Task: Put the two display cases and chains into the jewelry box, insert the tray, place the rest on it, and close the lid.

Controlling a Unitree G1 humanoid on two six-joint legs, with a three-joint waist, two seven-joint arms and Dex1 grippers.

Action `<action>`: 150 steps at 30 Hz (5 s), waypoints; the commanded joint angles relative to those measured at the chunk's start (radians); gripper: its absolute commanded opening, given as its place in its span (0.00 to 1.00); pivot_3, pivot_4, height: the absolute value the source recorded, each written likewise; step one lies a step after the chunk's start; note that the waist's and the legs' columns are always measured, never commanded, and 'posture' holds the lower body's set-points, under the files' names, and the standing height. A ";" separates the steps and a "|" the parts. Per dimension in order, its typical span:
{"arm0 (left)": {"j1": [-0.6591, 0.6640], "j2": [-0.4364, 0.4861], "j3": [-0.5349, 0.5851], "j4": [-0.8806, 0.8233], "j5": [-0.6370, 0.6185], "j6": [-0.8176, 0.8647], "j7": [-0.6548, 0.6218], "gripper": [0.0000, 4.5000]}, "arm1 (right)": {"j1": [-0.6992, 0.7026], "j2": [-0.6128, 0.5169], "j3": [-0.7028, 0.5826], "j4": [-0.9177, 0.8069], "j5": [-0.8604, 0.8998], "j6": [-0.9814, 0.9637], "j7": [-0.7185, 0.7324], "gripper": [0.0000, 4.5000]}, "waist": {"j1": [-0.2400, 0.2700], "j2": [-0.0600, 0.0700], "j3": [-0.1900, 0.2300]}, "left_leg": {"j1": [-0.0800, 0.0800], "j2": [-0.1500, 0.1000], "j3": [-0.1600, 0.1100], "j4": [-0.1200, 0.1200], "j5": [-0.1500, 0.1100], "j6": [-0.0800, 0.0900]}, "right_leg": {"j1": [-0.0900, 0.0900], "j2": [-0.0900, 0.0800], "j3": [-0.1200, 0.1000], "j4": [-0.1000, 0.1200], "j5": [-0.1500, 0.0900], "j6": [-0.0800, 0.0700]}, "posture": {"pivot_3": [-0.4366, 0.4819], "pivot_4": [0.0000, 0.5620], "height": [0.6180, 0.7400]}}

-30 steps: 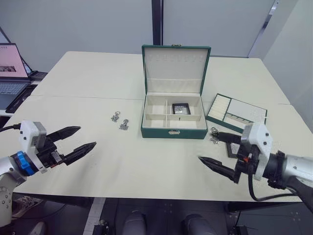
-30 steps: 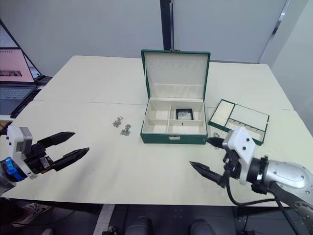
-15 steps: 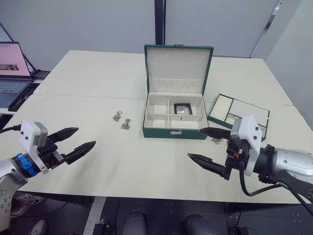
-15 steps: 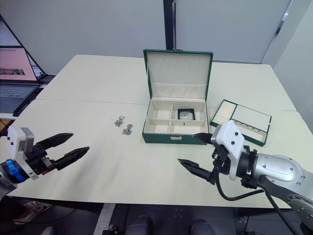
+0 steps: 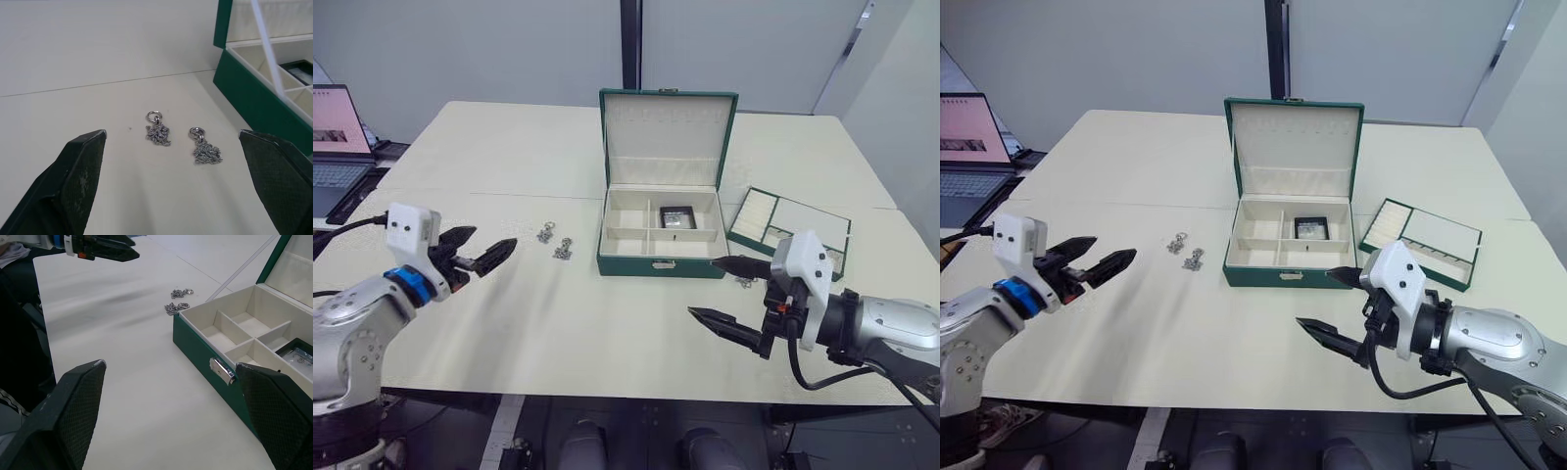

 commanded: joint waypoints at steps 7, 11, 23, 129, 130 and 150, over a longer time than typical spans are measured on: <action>-0.142 -0.023 -0.104 0.061 0.125 -0.006 0.139 1.00 | -0.013 -0.027 -0.031 -0.016 0.024 0.001 -0.005 1.00 | 0.000 0.000 0.000 | 0.000 0.000 0.000 0.000 0.000 0.000 | 0.000 0.000 0.000 0.000 0.000 0.000 | 0.48 0.27 1.00; -0.206 -0.054 -0.139 0.095 0.163 0.010 0.195 1.00 | -0.015 -0.034 -0.034 -0.014 0.032 0.004 -0.008 1.00 | 0.001 0.000 0.000 | 0.000 0.000 0.000 0.000 0.000 -0.001 | 0.000 0.000 0.000 0.000 0.000 0.000 | 0.48 0.27 1.00; -0.280 -0.137 -0.220 0.238 0.261 -0.016 0.251 1.00 | -0.024 -0.059 -0.054 -0.007 0.058 0.013 -0.013 1.00 | 0.002 -0.001 0.000 | -0.001 0.000 0.001 0.000 0.002 -0.003 | 0.000 0.000 0.000 0.000 0.000 0.000 | 0.48 0.27 1.00; -0.341 -0.230 -0.293 0.284 0.431 -0.106 0.253 0.06 | -0.097 -0.065 -0.049 0.015 0.162 -0.012 -0.136 1.00 | 0.004 -0.001 0.001 | -0.002 0.000 0.001 0.000 0.002 -0.004 | 0.000 0.000 0.001 -0.001 0.000 0.000 | 0.48 0.27 1.00; -0.340 -0.224 -0.292 0.264 0.429 -0.091 0.251 0.06 | -0.096 -0.066 -0.050 0.015 0.162 -0.012 -0.134 1.00 | 0.004 -0.001 0.001 | -0.002 0.000 0.001 0.000 0.002 -0.004 | 0.000 0.000 0.001 -0.001 0.000 0.000 | 0.48 0.27 1.00; -0.366 -0.008 -0.302 -0.267 0.244 0.443 0.060 0.06 | 0.022 -0.158 -0.293 0.055 0.209 -0.018 -0.028 1.00 | 0.003 -0.003 0.002 | -0.003 -0.001 0.001 0.000 0.002 -0.003 | -0.001 0.000 0.001 -0.001 0.000 0.000 | 0.48 0.27 1.00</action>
